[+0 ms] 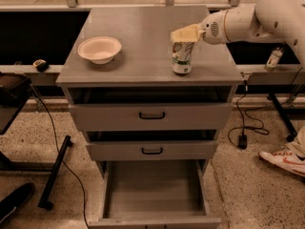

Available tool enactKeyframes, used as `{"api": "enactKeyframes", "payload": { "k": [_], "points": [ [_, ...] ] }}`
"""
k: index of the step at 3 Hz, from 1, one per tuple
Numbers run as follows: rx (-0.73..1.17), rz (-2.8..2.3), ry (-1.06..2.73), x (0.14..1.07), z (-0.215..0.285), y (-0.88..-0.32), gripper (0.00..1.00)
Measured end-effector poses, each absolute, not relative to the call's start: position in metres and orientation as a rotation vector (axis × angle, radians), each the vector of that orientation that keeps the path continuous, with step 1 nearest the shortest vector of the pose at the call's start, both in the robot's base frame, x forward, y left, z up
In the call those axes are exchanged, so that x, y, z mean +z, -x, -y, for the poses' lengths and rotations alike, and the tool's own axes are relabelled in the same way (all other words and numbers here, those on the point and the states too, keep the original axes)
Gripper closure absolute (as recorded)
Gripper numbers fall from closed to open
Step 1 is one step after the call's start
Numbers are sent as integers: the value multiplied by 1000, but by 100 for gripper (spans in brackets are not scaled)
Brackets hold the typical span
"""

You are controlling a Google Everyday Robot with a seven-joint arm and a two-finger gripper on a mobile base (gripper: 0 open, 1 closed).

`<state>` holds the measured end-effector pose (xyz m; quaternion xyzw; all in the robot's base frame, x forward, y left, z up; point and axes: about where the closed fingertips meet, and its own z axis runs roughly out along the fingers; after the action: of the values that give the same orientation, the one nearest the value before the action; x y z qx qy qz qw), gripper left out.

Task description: Pick 7up can from bottom drawer and place on counter

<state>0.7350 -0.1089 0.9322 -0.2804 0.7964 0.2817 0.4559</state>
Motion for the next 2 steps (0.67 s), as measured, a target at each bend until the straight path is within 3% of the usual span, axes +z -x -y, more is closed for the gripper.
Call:
{"api": "enactKeyframes", "payload": {
  "k": [2],
  "points": [
    [695,-1964,691,932,109,-735,4]
  ]
}}
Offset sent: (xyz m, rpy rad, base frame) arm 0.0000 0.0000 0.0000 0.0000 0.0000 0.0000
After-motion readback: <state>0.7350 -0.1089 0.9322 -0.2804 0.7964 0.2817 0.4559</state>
